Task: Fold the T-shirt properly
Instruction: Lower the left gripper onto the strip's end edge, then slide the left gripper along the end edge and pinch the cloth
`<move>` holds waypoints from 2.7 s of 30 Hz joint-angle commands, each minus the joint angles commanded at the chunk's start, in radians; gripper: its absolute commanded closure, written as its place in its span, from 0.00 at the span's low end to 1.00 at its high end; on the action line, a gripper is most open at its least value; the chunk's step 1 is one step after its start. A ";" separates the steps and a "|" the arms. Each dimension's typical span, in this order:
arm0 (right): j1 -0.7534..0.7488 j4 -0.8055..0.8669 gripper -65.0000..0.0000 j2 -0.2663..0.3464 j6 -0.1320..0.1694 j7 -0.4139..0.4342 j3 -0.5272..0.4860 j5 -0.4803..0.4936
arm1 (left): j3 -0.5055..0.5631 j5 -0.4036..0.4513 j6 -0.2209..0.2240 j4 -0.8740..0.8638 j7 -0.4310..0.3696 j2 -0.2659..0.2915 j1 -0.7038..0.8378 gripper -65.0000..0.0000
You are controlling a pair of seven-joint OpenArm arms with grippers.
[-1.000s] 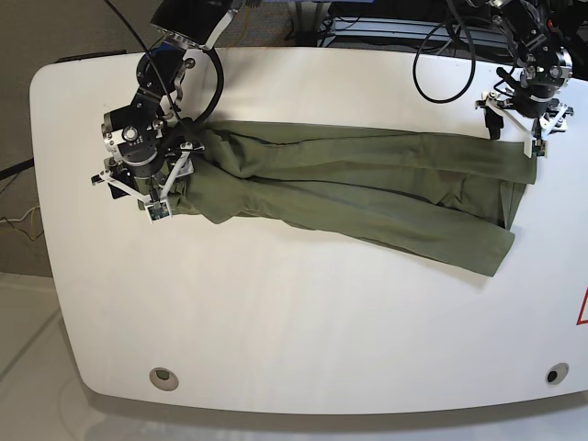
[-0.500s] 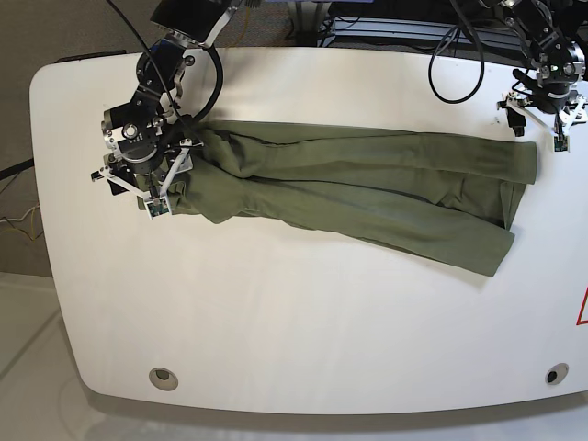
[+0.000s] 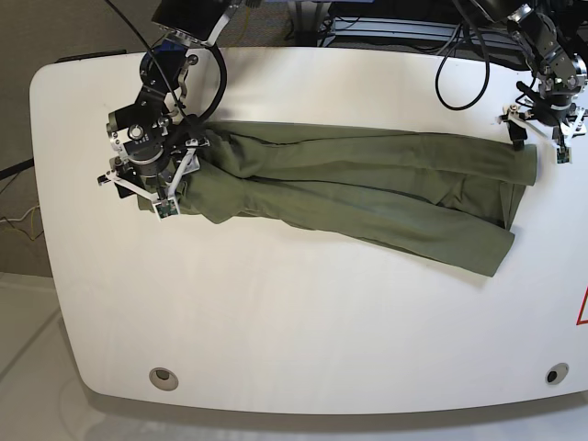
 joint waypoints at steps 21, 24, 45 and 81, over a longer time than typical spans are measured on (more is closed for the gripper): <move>0.000 0.002 0.39 0.000 0.000 0.000 -0.003 0.000 | 0.023 0.003 -0.107 -0.097 -0.028 0.005 -0.025 0.29; 0.000 0.002 0.39 0.000 0.000 0.000 -0.005 0.000 | 0.023 0.003 -0.107 -0.097 -0.028 0.005 -0.023 0.29; 0.005 0.000 0.39 0.000 0.000 0.000 -0.006 0.000 | 0.020 0.002 -0.107 -0.097 -0.029 0.000 -0.029 0.87; 0.002 0.000 0.39 0.000 0.000 0.000 -0.006 0.002 | 0.072 0.005 -0.107 0.133 0.092 -0.009 -0.106 0.86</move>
